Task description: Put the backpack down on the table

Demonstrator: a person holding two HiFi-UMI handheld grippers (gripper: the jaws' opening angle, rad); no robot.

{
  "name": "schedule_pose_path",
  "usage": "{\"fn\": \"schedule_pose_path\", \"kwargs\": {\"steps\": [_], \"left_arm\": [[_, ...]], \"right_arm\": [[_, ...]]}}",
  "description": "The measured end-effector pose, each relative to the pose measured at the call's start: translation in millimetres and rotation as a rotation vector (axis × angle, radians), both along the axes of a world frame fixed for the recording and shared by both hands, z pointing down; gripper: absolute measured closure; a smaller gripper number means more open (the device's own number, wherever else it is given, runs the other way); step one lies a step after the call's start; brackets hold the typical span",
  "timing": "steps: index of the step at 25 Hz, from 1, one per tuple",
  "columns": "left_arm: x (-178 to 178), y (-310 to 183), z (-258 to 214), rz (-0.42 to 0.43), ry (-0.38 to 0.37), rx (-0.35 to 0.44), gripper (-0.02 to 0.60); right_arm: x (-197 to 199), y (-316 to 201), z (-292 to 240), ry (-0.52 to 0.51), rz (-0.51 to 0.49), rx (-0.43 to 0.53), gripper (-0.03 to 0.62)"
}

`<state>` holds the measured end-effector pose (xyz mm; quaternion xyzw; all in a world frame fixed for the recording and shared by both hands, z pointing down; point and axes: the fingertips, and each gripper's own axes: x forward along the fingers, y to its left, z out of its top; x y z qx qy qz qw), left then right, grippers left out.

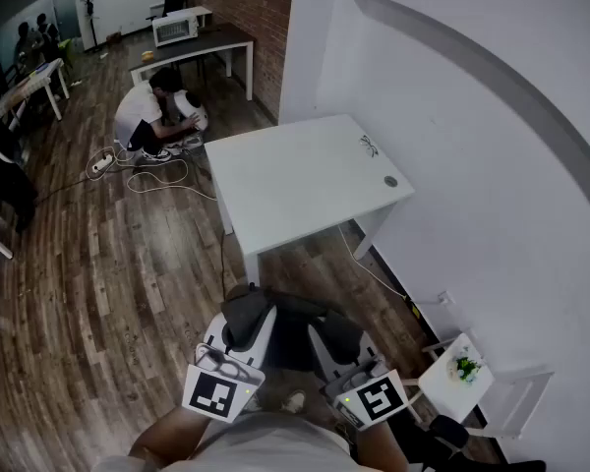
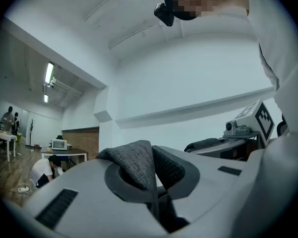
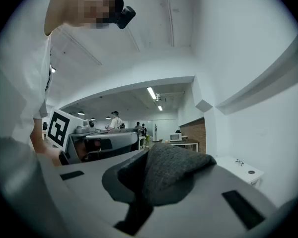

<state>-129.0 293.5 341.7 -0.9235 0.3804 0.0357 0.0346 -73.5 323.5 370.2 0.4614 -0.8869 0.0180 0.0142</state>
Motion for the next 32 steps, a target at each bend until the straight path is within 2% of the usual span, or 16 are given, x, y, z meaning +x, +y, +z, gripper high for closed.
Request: {"fn": "schedule_pose_path", "kwargs": {"steps": [9, 15, 20, 27, 32], "left_arm": [[21, 10, 5, -0.016, -0.011, -0.013, 0.54], [34, 21, 6, -0.063, -0.005, -0.038, 0.54], [56, 18, 8, -0.082, -0.02, -0.014, 0.54], [84, -11, 3, -0.049, -0.006, 0.007, 0.54], [91, -49, 6, 0.016, 0.001, 0.006, 0.54]], "right_arm": [[20, 13, 5, -0.023, -0.035, -0.016, 0.548], [33, 28, -4, -0.056, -0.093, 0.046, 0.548], [57, 24, -10, -0.065, -0.119, 0.084, 0.548], [85, -5, -15, -0.075, -0.084, 0.089, 0.548], [90, -44, -13, -0.057, -0.037, 0.087, 0.548]]}}
